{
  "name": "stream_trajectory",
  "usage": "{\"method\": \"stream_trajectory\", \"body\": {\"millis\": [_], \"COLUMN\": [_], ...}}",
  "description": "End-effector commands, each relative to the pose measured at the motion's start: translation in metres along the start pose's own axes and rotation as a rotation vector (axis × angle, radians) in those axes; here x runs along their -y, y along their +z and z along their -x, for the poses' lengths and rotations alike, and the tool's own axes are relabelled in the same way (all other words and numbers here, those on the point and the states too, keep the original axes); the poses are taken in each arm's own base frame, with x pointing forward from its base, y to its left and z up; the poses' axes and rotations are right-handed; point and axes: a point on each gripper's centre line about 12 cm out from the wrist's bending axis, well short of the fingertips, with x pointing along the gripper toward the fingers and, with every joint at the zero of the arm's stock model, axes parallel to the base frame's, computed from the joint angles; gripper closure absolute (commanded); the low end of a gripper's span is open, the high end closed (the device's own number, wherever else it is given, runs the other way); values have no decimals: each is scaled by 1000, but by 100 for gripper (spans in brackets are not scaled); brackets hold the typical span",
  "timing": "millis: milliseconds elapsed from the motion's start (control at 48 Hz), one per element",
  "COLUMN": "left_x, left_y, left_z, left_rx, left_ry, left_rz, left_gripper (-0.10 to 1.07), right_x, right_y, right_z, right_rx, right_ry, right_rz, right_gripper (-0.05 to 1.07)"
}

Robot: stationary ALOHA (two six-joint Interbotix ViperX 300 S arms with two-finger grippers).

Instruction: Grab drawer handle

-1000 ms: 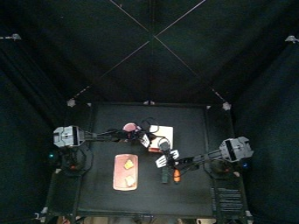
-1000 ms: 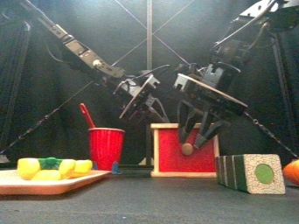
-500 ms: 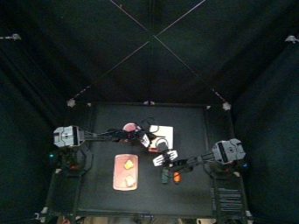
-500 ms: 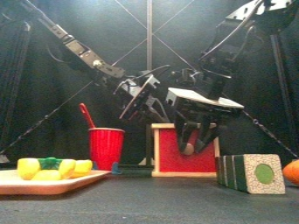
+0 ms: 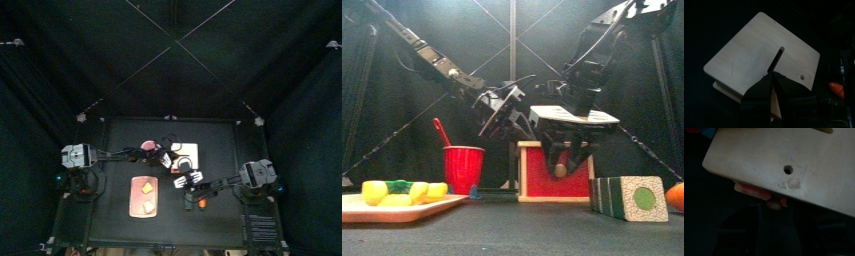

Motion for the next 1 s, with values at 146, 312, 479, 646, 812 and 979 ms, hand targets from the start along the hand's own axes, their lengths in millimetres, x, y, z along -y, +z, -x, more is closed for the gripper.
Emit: {"method": "stream_trajectory", "body": {"millis": [146, 312, 479, 646, 812, 979], "left_x": [0, 0, -1, -2, -1, -1], "left_y": [3, 1, 0, -1, 0, 0], "left_z": [-1, -1, -2, -3, -3, -3], "left_rx": [1, -7, -10, -14, -11, -11], "left_ry": [1, 3, 4, 6, 5, 5], "left_rz": [3, 3, 8, 9, 9, 9], "left_gripper": [48, 48, 48, 48, 48, 48], "right_x": [-2, -1, -1, -3, -3, -3], "right_y": [9, 8, 7, 6, 5, 3], "right_z": [5, 5, 5, 5, 4, 5], "right_rx": [5, -4, -6, -15, -19, -20], "right_ry": [13, 8, 12, 33, 41, 43], "right_rz": [-24, -26, -21, -18, -17, -11], "right_gripper": [43, 58, 58, 58, 58, 58]}}
